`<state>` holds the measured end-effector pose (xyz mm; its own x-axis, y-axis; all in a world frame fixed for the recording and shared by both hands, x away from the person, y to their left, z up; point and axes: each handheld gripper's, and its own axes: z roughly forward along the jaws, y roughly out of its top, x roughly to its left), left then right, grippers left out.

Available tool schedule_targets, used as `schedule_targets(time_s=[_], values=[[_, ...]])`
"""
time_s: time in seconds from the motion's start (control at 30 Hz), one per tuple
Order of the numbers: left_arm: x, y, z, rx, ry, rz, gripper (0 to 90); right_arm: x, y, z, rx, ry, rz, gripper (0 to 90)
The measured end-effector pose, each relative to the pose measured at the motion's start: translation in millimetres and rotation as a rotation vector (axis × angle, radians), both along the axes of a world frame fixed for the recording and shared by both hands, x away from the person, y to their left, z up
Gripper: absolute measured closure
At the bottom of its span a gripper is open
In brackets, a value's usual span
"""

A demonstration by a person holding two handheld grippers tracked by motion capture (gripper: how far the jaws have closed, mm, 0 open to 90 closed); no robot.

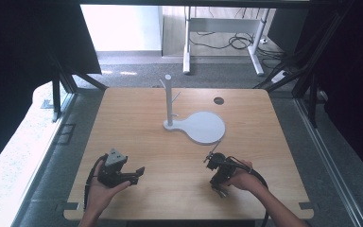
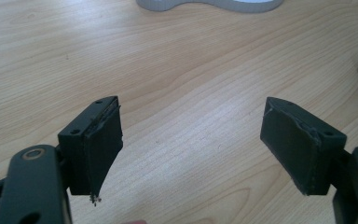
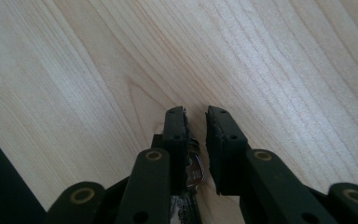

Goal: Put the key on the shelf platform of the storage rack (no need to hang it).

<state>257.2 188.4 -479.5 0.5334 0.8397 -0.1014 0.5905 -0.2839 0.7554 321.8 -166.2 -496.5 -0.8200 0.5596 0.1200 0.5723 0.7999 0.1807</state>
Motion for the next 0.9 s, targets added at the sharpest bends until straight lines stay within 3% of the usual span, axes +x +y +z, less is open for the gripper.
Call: schedule_targets(time_s=[0.1, 0.43, 0.53, 0.7, 0.9], values=[[0.1, -0.1, -0.2, 0.001, 0.0, 0.0, 20.9, 2.3, -0.3, -0.4, 0.009, 0.036, -0.01, 84.2], [0.4, 0.9, -0.4, 0.004, 0.0, -0.001, 20.9, 4.8, -3.1, 0.2, 0.005, 0.063, -0.023, 88.7], [0.5, 1.3, -0.3, 0.004, 0.0, 0.001, 21.0, 2.3, -3.5, 2.6, -0.001, 0.021, -0.01, 88.9], [-0.4, 1.0, 1.7, -0.032, 0.005, -0.018, 21.0, -3.5, -4.0, 11.5, -0.006, 0.006, 0.025, 89.0], [-0.8, 1.6, 2.6, -0.035, 0.002, -0.017, 21.0, -6.5, -7.2, 26.5, -0.007, -0.012, 0.033, 89.1]])
